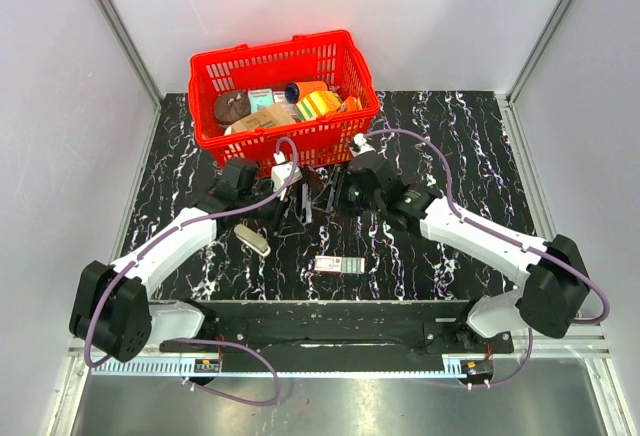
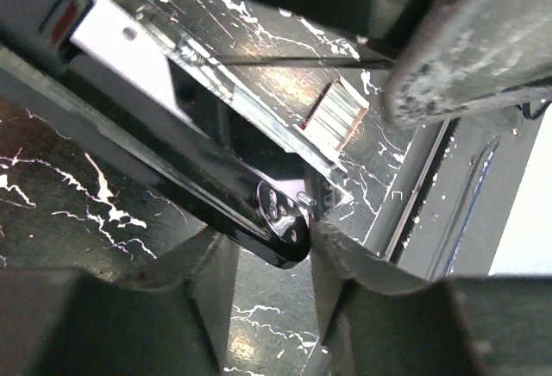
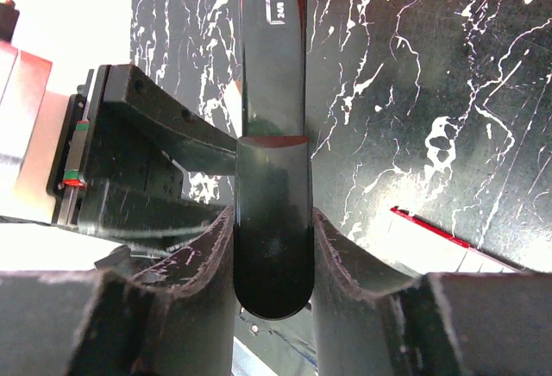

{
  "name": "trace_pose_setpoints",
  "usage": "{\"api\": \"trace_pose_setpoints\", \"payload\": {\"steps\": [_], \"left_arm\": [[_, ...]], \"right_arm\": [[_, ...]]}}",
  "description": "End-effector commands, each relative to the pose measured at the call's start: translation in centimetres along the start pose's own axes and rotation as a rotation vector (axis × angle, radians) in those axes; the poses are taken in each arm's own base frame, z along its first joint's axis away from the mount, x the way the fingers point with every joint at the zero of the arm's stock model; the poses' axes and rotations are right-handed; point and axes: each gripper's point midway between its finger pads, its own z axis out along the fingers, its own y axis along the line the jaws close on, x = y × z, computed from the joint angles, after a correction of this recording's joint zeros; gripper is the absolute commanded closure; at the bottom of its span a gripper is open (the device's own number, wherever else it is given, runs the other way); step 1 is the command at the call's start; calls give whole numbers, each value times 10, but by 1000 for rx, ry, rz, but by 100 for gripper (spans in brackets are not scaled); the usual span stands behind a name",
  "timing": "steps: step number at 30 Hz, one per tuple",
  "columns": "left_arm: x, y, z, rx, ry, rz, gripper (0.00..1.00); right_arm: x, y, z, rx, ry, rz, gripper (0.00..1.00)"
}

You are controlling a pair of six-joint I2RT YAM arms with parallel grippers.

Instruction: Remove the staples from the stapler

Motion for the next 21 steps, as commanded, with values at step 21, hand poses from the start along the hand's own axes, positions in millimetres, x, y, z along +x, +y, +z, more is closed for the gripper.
{"api": "trace_pose_setpoints", "payload": {"steps": [21], "left_arm": [[-21, 22, -15, -146, -28, 205, 100]], "right_arm": [[-14, 22, -22, -94, -89, -32, 100]]}}
